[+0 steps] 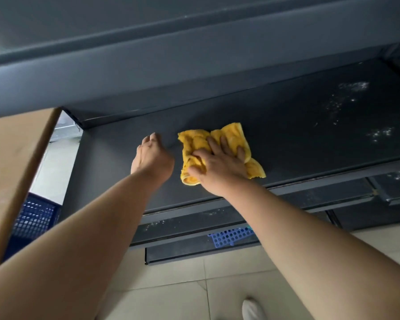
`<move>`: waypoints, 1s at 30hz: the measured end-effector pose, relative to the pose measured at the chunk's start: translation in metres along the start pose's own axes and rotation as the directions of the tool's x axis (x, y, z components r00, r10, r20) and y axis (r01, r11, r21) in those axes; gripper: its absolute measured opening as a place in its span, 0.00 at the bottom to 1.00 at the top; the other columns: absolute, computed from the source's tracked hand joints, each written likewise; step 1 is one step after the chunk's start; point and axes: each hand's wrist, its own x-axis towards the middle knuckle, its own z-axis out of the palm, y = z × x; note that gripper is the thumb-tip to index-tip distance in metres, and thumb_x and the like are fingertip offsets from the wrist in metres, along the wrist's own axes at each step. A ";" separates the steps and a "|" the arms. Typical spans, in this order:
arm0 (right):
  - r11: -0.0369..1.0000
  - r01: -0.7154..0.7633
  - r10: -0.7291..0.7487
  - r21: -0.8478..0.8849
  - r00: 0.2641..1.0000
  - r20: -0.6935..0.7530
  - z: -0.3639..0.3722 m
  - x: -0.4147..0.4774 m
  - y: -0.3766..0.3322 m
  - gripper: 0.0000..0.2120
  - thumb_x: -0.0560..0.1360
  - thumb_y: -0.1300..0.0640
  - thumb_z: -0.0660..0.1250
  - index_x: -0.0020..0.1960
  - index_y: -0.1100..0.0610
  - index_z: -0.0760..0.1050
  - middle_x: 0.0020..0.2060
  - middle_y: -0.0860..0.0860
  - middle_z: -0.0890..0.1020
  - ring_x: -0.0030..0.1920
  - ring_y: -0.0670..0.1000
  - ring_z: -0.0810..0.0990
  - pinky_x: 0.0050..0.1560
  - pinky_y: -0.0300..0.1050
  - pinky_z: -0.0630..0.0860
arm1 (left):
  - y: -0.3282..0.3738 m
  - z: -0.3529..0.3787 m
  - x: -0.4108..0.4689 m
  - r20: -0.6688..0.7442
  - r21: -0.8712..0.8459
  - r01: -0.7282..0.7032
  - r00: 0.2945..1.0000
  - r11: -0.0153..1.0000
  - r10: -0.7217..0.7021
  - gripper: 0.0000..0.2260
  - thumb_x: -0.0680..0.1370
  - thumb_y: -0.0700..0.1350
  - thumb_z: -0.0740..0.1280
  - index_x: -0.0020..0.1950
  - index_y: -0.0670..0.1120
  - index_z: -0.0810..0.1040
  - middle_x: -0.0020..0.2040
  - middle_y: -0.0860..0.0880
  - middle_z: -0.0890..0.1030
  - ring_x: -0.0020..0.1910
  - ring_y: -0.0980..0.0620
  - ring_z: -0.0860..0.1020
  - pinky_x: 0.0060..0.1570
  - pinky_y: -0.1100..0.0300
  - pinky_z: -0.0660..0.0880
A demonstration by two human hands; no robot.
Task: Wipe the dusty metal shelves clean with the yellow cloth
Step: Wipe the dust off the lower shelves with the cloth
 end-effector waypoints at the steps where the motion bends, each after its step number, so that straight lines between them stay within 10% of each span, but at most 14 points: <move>1: 1.000 0.015 -0.015 -0.001 1.000 -0.014 0.004 -0.004 -0.006 0.24 0.76 0.33 0.51 0.71 0.38 0.61 0.78 0.47 0.48 0.78 0.57 0.43 0.72 0.65 0.45 | -0.001 -0.002 -0.001 0.002 -0.001 -0.007 1.000 1.000 0.007 0.24 0.76 0.38 0.57 0.73 0.45 0.64 0.71 0.45 0.67 0.69 0.43 0.66 0.61 0.51 0.66; 18: 0.995 -0.067 0.058 -0.069 0.990 -0.130 -0.014 -0.053 0.093 0.20 0.80 0.40 0.50 0.70 0.43 0.60 0.79 0.48 0.51 0.78 0.53 0.48 0.75 0.60 0.49 | 0.021 0.029 -0.033 0.061 0.104 0.128 0.989 0.986 -0.135 0.22 0.75 0.36 0.59 0.69 0.41 0.65 0.69 0.43 0.67 0.68 0.41 0.63 0.63 0.46 0.66; 30: 0.982 -0.149 0.141 -0.119 0.988 -0.068 -0.053 -0.062 0.197 0.26 0.82 0.42 0.44 0.77 0.39 0.40 0.79 0.47 0.43 0.78 0.52 0.43 0.75 0.60 0.46 | 0.065 0.052 -0.053 0.017 0.140 0.196 0.980 0.971 -0.200 0.21 0.77 0.40 0.60 0.71 0.42 0.66 0.71 0.44 0.66 0.69 0.41 0.63 0.65 0.44 0.65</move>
